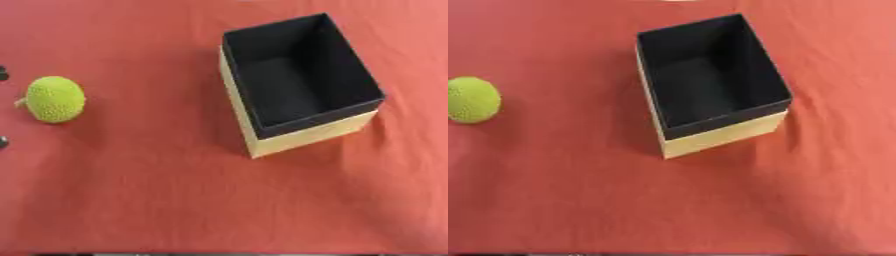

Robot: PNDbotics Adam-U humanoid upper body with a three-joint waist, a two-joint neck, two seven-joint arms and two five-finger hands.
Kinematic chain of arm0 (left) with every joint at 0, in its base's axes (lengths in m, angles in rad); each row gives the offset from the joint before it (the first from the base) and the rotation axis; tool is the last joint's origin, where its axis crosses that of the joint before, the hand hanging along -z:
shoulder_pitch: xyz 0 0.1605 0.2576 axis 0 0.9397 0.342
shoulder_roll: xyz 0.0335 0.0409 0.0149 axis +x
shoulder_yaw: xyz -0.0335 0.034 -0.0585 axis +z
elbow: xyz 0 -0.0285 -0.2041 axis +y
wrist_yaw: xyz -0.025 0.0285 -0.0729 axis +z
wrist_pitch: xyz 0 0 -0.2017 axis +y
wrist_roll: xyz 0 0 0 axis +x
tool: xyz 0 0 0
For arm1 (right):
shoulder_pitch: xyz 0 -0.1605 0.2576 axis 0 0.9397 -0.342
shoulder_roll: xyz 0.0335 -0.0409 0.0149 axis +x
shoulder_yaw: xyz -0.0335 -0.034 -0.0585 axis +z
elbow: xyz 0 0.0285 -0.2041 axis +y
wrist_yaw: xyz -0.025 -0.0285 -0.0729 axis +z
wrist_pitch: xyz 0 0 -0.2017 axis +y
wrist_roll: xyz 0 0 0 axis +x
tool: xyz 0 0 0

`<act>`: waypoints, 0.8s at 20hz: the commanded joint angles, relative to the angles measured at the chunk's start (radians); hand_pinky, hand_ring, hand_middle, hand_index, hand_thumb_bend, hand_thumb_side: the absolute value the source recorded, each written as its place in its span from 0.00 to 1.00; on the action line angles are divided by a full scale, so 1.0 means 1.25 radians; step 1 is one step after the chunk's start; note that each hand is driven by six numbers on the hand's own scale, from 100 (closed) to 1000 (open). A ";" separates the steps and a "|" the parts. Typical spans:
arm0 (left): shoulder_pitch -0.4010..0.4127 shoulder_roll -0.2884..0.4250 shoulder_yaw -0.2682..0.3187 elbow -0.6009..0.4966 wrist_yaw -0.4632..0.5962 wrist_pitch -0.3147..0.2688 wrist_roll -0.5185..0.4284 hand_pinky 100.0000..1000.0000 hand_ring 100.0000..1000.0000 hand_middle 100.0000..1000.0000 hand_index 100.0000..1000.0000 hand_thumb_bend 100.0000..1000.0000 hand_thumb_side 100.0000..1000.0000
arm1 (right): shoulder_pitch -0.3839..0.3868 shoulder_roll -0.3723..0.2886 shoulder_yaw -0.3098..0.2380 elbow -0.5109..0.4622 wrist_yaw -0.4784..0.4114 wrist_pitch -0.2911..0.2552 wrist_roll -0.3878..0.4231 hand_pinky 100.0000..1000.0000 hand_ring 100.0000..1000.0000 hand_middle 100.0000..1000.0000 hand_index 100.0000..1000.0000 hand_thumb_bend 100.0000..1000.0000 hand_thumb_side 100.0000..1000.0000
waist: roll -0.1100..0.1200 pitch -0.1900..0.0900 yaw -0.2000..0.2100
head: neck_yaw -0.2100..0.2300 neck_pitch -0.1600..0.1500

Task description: Pick up objects on the table and place them in the box.

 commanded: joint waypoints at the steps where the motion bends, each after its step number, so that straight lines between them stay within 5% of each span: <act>1: -0.037 0.003 0.012 0.032 0.020 -0.032 -0.040 1.00 0.92 0.85 0.95 0.46 0.28 | -0.008 -0.013 -0.003 -0.012 -0.007 0.000 -0.003 0.71 0.77 0.58 0.75 0.00 0.62 | 0.002 -0.020 0.000 | 0.001 0.002; 12: -0.160 -0.108 -0.013 0.154 0.085 -0.031 -0.177 0.94 0.89 0.82 0.94 0.35 0.27 | -0.009 -0.009 -0.001 -0.012 -0.010 0.000 -0.005 0.71 0.77 0.58 0.75 0.00 0.63 | 0.004 -0.020 -0.005 | 0.009 0.000; 16: -0.174 -0.134 -0.018 0.148 0.127 -0.010 -0.224 0.88 0.84 0.80 0.93 0.25 0.13 | -0.010 -0.007 -0.001 -0.012 -0.012 -0.001 -0.008 0.71 0.77 0.58 0.75 0.00 0.63 | 0.005 -0.018 -0.007 | 0.011 -0.002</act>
